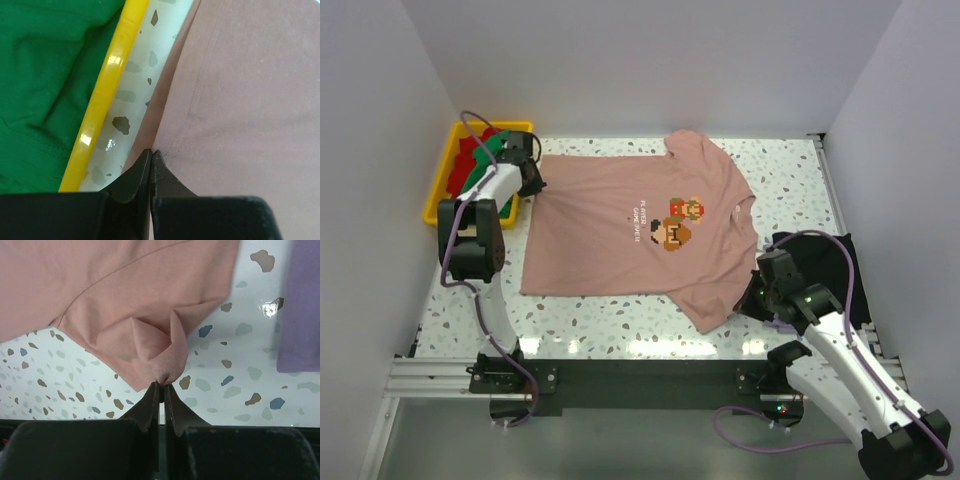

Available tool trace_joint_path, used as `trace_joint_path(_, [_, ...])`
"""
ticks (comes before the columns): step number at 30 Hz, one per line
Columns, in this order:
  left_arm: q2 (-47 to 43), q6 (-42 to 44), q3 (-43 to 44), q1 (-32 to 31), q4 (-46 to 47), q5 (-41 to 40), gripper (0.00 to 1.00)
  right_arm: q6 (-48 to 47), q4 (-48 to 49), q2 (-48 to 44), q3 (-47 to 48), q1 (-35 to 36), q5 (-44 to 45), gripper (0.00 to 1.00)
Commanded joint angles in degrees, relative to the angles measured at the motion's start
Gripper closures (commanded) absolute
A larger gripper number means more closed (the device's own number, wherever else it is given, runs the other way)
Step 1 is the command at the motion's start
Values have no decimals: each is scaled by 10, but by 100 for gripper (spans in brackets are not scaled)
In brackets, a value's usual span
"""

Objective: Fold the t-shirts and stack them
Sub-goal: Flatten the tshirt out, then fold the tshirt

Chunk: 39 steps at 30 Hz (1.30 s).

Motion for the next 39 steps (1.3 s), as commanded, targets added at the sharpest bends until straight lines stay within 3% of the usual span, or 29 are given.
trace_joint_path(1, [8, -6, 35, 18, -5, -28, 100, 9, -41, -24, -1, 0, 12, 100])
trace_joint_path(5, [16, -4, 47, 19, -13, -27, 100, 12, -52, -31, 4, 0, 4, 100])
trace_joint_path(9, [-6, -6, 45, 18, -16, -17, 70, 9, -55, -28, 13, 0, -3, 100])
trace_joint_path(10, [-15, -9, 40, 16, -17, -14, 58, 7, -53, -26, 15, 0, -3, 100])
trace_joint_path(13, [-88, -28, -3, 13, -22, -13, 48, 0, -44, -14, 21, 0, -17, 100])
trace_joint_path(18, [-199, -92, -125, 13, -46, -62, 44, -15, -21, 1, 22, 0, -35, 100])
trace_joint_path(25, [-408, -215, -372, 13, -79, -91, 48, -39, 10, 28, 20, 0, -60, 100])
trace_joint_path(31, [-504, -286, -480, 16, -134, -98, 51, -45, 36, 45, 15, 0, -73, 100])
trace_joint_path(39, [-530, -318, -539, 15, -112, -63, 50, -52, 46, 58, 17, 0, -75, 100])
